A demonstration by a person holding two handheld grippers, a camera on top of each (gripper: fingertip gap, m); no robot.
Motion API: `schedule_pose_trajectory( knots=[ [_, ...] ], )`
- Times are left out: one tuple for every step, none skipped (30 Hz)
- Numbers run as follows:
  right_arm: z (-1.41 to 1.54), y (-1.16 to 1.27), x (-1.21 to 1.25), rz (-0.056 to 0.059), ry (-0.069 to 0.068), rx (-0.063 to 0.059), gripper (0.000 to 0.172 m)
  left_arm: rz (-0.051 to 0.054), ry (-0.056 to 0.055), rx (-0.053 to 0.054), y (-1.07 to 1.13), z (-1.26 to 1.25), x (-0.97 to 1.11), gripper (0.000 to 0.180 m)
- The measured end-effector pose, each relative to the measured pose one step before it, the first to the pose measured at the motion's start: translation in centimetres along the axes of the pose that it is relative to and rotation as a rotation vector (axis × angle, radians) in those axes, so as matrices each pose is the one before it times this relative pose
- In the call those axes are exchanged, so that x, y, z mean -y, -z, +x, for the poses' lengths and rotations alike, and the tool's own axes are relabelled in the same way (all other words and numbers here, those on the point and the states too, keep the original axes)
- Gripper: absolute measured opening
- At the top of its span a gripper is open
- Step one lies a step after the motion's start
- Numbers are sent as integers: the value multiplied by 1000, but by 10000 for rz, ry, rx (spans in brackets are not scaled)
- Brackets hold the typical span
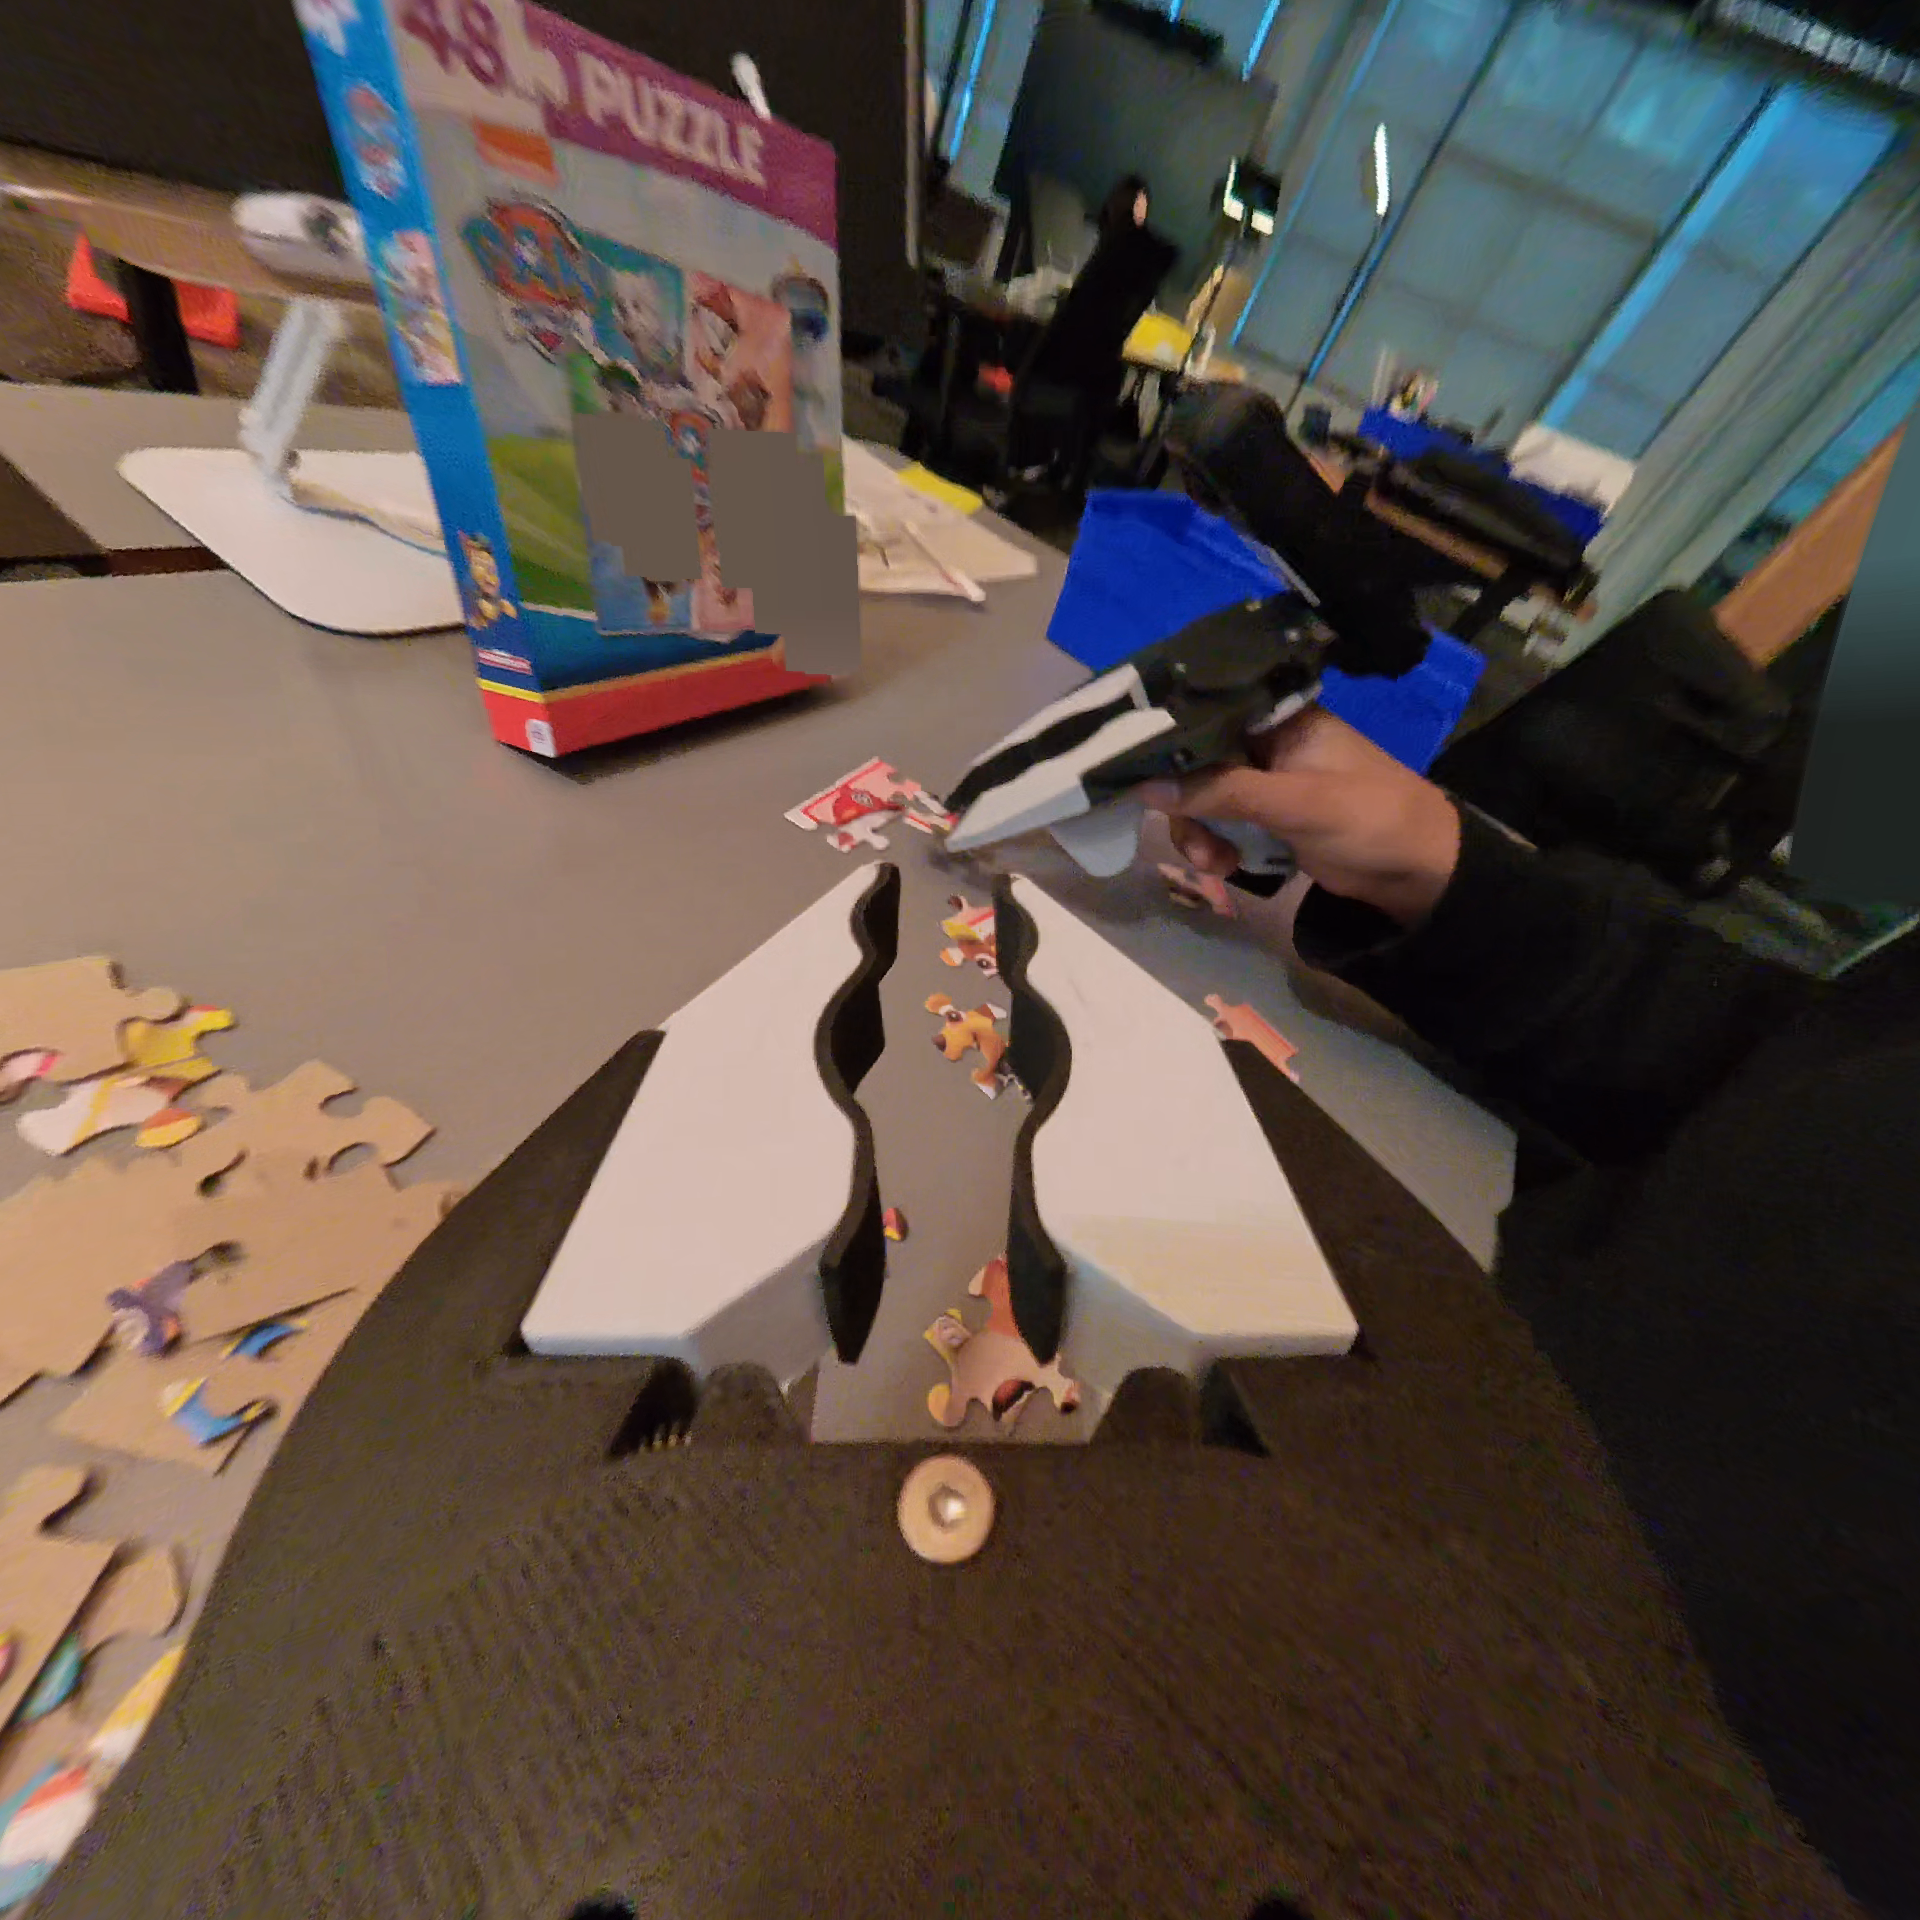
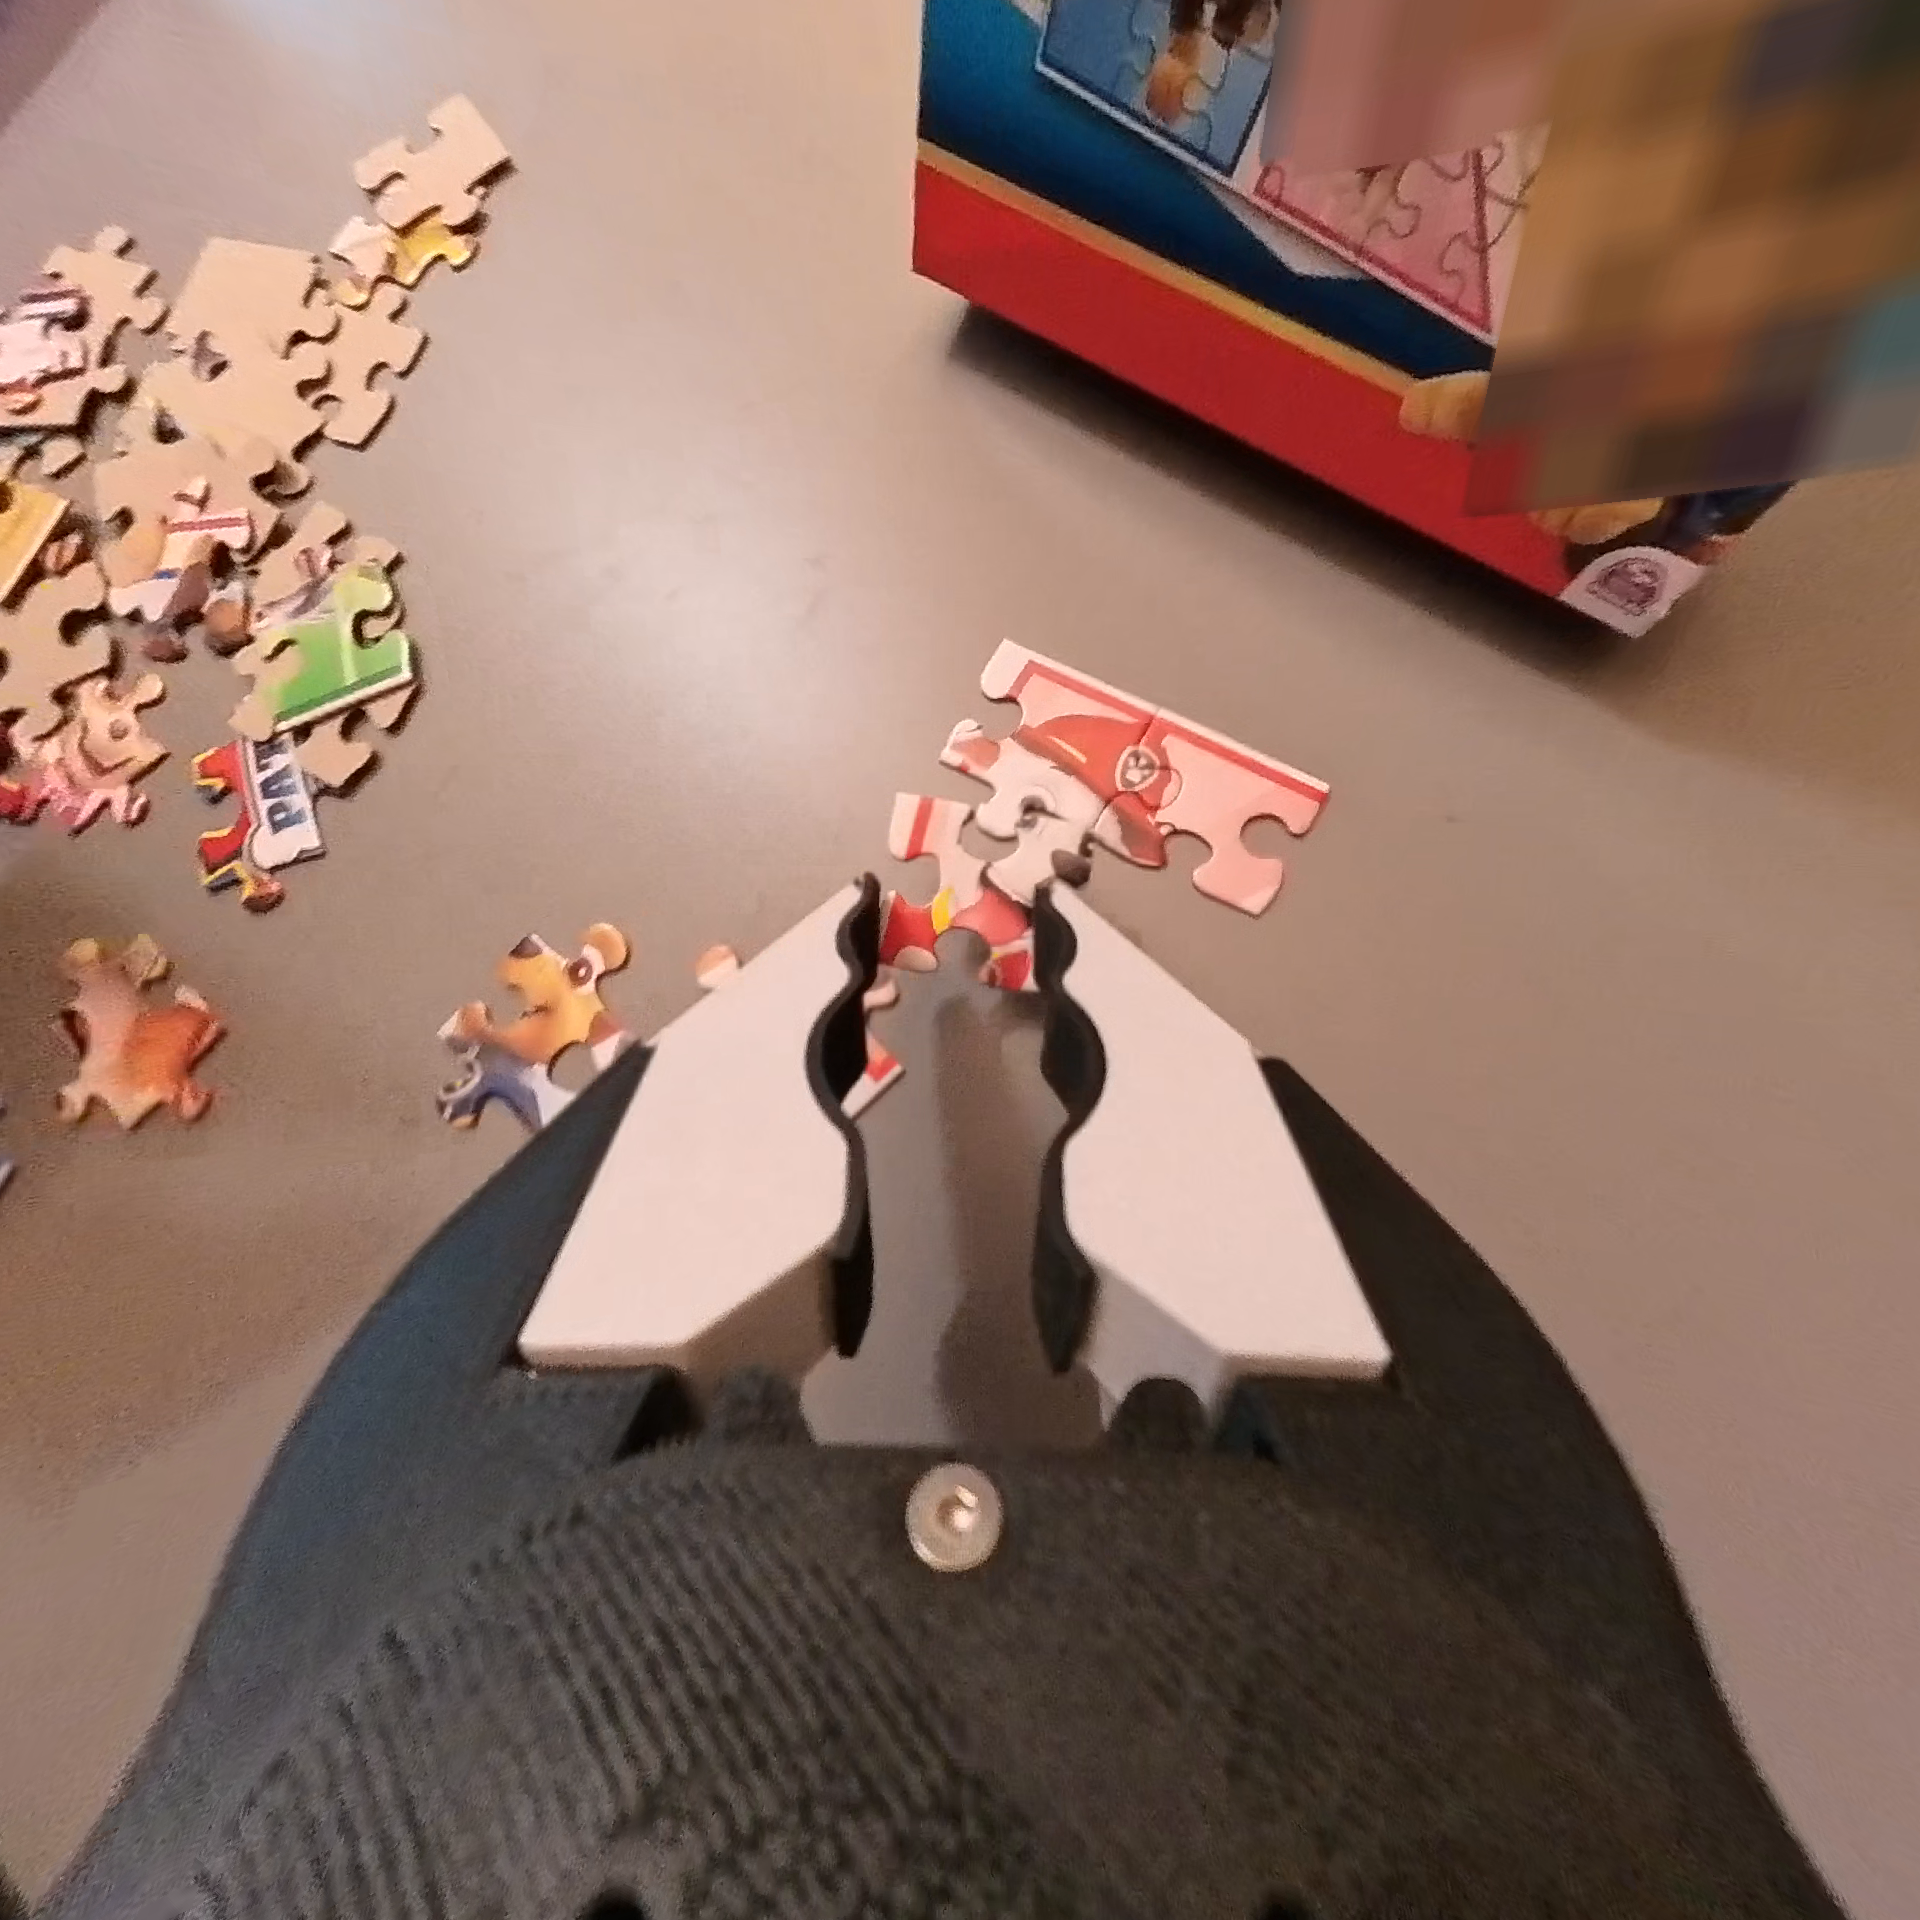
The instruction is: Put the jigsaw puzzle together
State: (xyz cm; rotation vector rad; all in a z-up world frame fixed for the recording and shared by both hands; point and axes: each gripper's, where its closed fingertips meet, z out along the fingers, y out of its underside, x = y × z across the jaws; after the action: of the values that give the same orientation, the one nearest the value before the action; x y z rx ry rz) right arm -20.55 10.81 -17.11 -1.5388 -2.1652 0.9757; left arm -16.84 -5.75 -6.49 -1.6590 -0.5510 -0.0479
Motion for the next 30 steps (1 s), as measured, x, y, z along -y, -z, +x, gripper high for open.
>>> schedule_pose_trajectory(
  knots=[
    [95, -436, -32, -95, -120, -39, 27, -224, -105, -29, -733, 361, -340, 15],
    [24, -331, -25, -52, -135, -12, 28, -154, -50, -73, -631, 361, -261, 15],
    [-127, -265, -67, -34, -142, 47, 27, -93, 4, -111, -544, 340, -165, 15],
    [-185, -187, -84, -27, -133, 52, 27, -54, 47, -142, -441, 294, -105, 15],
    [-165, -115, -91, -17, -69, 10, 28, -51, 62, -158, -364, 227, -84, 15],
    [-98, -37, -87, -9, 10, -53, 30, -61, 64, -130, -272, 106, -75, 15],
    [-22, 34, -50, 8, 56, -89, 33, -57, 53, -73, -190, -34, -34, 16],
    [33, 124, -22, 27, 88, -93, 37, -43, 39, -33, -120, -125, 0, 16],
    [89, 193, -44, 15, 101, -80, 39, -17, 34, -16, -75, -160, 48, 15],
    [156, 253, -86, -3, 95, -67, 39, 8, 43, -21, -48, -136, 80, 15],
    [150, 266, -52, 31, 110, -5, 39, 21, 61, -33, -59, -104, 76, 15],
    [58, 254, 14, 91, 151, 79, 39, 15, 68, -41, -75, -73, 45, 15],
    [22, 171, -5, 102, 174, 111, 38, 7, 60, -36, -104, -48, 5, 15],
    [14, 47, -93, 51, 168, 120, 38, -11, 50, -34, -158, -17, -55, 15],
    [-32, -65, -201, -25, 145, 137, 39, -35, 39, -39, -195, 18, -103, 15],
    [1, -138, -306, -105, 97, 103, 40, -53, 25, -37, -241, 60, -128, 15],
    [-24, -153, -236, -83, 87, 91, 42, -70, 7, -34, -259, 87, -140, 15],
    [-104, -148, -82, -2, 129, 119, 44, -79, -14, -32, -242, 143, -132, 15],
    [-72, -125, -3, 29, 150, 93, 45, -75, -32, -25, -231, 172, -106, 15],
    [-74, -90, 41, 24, 179, 86, 46, -72, -41, -19, -208, 169, -88, 15],
    [-148, -67, 106, 39, 253, 135, 48, -72, -45, -15, -177, 157, -82, 15],
    [-122, -17, 141, 50, 332, 107, 49, -65, -45, -10, -162, 140, -60, 15],
    [17, 7, 135, 26, 387, 30, 50, -56, -37, -7, -146, 104, -46, 15],
    [25, 53, 104, -4, 432, 41, 50, -48, -22, -10, -117, 83, -28, 15],
    [-55, 78, 103, -20, 421, 121, 50, -32, -9, -14, -95, 67, -12, 15],
    [-36, 82, 77, -37, 360, 172, 49, -23, 0, -19, -86, 63, -7, 15],
    [49, 77, 30, -69, 324, 192, 45, -18, 2, -17, -76, 41, -17, 15],
    [146, 32, -39, -85, 319, 198, 43, -17, 0, -10, -58, 25, -19, 15],
    [249, 13, -114, -89, 306, 189, 40, -17, 5, -6, -64, 6, -32, 15],
    [341, -21, -203, -112, 238, 175, 37, -18, 14, -8, -57, -1, -41, 15]
  ],
)
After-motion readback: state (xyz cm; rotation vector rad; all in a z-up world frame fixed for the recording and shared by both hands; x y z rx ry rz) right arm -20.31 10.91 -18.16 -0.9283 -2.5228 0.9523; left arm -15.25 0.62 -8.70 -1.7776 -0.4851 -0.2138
